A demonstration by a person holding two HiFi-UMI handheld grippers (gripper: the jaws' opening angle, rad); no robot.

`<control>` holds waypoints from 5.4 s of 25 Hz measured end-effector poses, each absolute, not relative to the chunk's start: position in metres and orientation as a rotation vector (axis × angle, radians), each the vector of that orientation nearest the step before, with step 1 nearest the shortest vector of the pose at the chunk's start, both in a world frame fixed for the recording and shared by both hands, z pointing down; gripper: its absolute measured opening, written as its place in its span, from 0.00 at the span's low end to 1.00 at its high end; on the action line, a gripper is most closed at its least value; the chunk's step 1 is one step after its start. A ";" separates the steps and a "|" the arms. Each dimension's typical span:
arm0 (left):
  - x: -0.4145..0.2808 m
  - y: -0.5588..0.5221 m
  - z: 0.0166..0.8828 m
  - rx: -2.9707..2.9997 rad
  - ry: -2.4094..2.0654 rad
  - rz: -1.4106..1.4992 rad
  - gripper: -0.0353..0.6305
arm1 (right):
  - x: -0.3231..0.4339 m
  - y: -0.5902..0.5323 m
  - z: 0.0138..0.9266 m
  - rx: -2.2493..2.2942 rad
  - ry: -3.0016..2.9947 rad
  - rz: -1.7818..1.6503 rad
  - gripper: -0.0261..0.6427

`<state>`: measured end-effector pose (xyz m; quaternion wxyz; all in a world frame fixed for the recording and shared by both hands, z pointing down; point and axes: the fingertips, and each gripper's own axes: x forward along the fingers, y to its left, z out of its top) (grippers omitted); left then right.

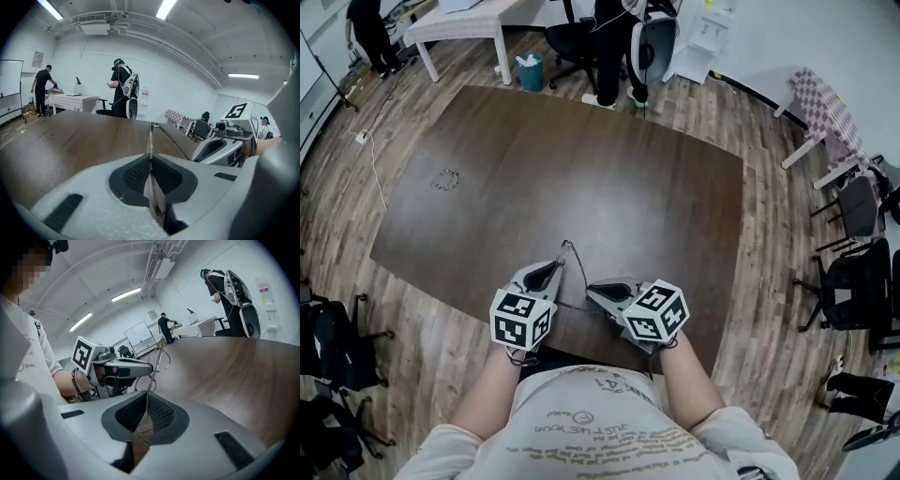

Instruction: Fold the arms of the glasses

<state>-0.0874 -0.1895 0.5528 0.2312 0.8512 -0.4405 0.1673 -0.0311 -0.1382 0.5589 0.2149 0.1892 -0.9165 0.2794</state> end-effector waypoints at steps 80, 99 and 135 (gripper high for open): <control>-0.106 -0.202 0.534 2.507 -1.376 0.598 0.10 | -0.001 -0.132 0.559 0.807 -2.595 0.765 0.23; -0.105 -0.193 0.530 2.495 -1.340 0.518 0.10 | -0.026 -0.125 0.565 0.753 -2.609 0.751 0.23; -0.045 -0.171 0.532 2.656 -1.128 0.611 0.10 | -0.021 -0.154 0.528 0.870 -2.726 0.742 0.11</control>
